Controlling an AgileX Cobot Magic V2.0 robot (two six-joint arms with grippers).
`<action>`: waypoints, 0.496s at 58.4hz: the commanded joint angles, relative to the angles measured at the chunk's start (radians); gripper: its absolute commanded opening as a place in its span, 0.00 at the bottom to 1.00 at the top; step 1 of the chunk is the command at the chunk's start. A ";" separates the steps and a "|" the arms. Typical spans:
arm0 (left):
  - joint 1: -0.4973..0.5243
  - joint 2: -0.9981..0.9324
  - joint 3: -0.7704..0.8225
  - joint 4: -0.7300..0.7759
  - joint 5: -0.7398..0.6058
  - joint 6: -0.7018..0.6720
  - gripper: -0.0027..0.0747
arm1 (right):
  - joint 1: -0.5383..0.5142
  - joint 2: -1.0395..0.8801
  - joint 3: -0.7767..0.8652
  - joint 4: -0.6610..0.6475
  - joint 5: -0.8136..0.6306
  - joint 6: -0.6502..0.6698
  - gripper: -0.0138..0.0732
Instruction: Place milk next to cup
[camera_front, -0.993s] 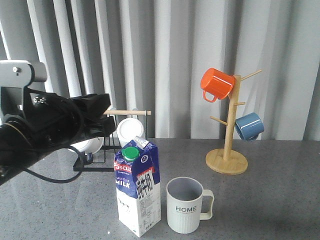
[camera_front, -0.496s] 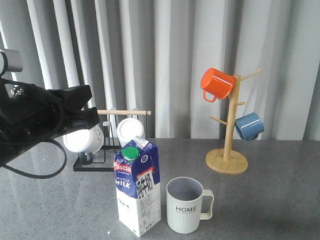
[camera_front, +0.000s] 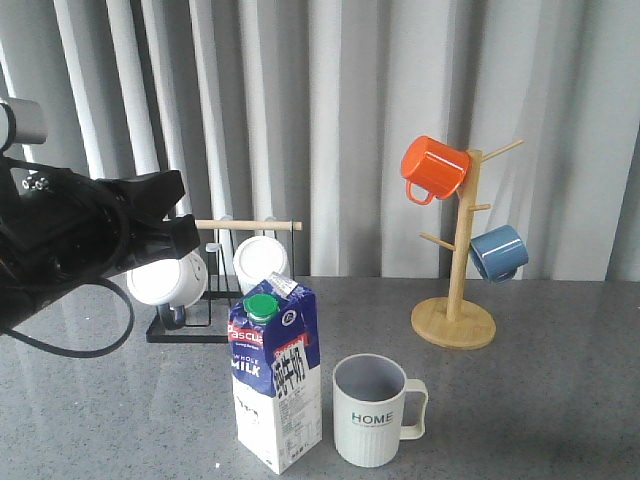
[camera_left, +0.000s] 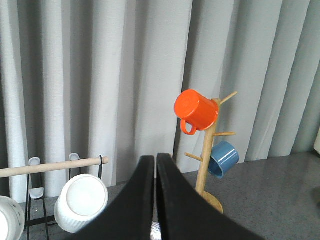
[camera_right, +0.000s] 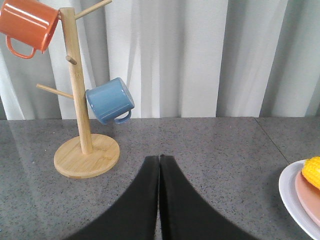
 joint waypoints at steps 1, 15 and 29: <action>0.003 -0.025 -0.023 -0.004 -0.063 -0.001 0.02 | -0.008 -0.019 -0.031 0.000 -0.033 -0.004 0.15; 0.003 -0.112 0.083 0.021 -0.057 0.015 0.02 | -0.008 -0.019 -0.031 0.000 -0.033 -0.004 0.15; 0.034 -0.385 0.412 0.055 -0.071 0.126 0.02 | -0.008 -0.019 -0.031 0.000 -0.033 -0.004 0.15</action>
